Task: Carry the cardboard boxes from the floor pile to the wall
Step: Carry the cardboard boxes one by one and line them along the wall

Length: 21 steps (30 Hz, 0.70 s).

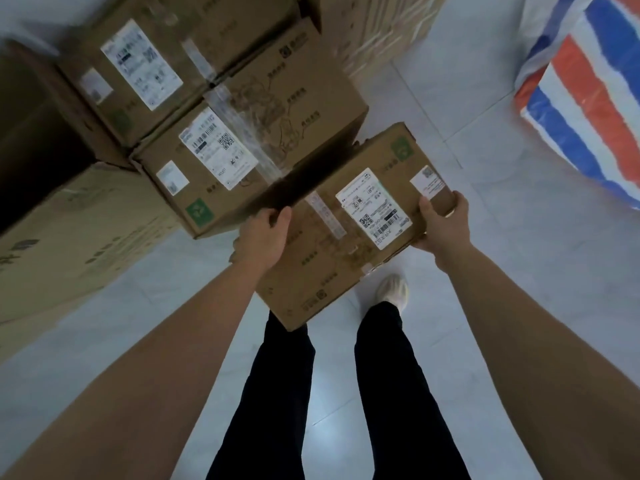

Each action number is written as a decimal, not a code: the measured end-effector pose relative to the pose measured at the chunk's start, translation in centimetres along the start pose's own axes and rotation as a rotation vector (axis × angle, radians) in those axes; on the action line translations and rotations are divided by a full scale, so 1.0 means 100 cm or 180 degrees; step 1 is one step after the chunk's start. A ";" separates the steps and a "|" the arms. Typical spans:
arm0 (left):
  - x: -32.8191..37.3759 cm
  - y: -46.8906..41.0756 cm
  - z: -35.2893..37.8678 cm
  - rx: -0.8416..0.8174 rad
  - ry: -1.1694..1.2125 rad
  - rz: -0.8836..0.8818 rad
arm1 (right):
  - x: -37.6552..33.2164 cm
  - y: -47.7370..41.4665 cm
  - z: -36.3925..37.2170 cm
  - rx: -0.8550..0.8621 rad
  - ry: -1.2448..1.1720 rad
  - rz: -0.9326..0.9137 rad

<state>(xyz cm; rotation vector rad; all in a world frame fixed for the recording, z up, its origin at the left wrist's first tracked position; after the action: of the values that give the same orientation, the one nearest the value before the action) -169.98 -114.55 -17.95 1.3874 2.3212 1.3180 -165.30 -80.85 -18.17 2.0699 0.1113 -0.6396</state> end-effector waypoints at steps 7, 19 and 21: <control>-0.071 0.026 -0.003 0.0667 0.1401 -0.1851 | 0.004 0.012 0.042 -0.0067 0.0054 -0.0036; -0.093 0.001 -0.055 0.0646 0.2605 -0.1259 | -0.013 0.035 0.082 -0.0202 0.0560 -0.0035; -0.078 0.012 -0.075 0.0762 0.2413 -0.0988 | -0.026 0.058 0.085 -0.0457 0.0776 -0.0144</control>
<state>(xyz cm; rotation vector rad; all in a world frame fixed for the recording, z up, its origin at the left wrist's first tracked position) -168.51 -124.88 -14.82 0.5472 3.0824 1.7052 -169.04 -90.62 -16.10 2.0025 0.3351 -0.3918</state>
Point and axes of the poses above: each hand's wrist, its own y-axis away from the middle knuckle, its own z-axis out of the palm, x = y × z, the point moved 7 cm from there along -y, towards the middle knuckle, and after that the axes turned 3 degrees about x, right-handed, at the moved point
